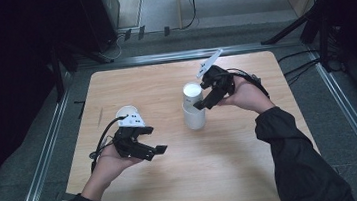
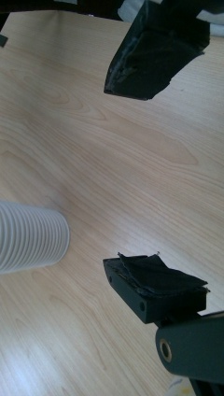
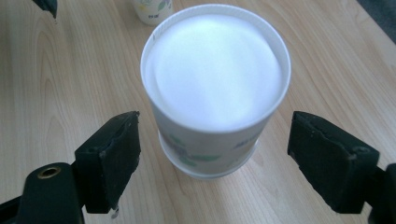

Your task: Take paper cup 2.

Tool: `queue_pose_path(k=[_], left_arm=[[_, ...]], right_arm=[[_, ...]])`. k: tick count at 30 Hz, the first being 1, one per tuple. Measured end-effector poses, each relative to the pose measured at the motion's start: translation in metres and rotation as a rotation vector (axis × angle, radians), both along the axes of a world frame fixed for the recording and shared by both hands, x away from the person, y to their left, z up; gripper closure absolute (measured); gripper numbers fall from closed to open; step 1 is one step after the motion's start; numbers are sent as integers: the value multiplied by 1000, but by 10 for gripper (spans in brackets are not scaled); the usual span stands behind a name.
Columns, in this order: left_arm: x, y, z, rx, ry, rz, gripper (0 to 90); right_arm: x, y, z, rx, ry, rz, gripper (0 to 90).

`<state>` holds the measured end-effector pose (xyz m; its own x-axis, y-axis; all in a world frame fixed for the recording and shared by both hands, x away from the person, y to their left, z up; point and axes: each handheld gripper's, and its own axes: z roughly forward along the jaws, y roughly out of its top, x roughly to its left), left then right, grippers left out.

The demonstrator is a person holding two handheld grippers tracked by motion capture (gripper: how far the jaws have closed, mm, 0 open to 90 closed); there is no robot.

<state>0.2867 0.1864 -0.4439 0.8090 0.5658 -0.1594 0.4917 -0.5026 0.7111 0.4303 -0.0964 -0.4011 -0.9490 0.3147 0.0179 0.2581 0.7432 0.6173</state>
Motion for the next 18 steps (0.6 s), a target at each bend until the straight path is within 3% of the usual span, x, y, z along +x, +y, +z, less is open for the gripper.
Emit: queue_pose_path(k=[3, 11, 13, 15, 18], left_arm=[[-7, -4, -4, 2, -27, -31, 142], [-11, -9, -11, 22, -8, -45, 141], [-11, -9, -11, 12, -4, -42, 141], [-10, -6, -11, -12, 1, -45, 141], [-10, -5, -12, -15, 1, -40, 141]], right_arm=[[5, 8, 3, -26, 1, 17, 188], [9, 21, 10, -69, -18, 54, 269], [9, 22, 13, -71, -17, 69, 321], [8, 24, 14, -78, -16, 73, 324], [7, 24, 16, -94, -16, 73, 328]])
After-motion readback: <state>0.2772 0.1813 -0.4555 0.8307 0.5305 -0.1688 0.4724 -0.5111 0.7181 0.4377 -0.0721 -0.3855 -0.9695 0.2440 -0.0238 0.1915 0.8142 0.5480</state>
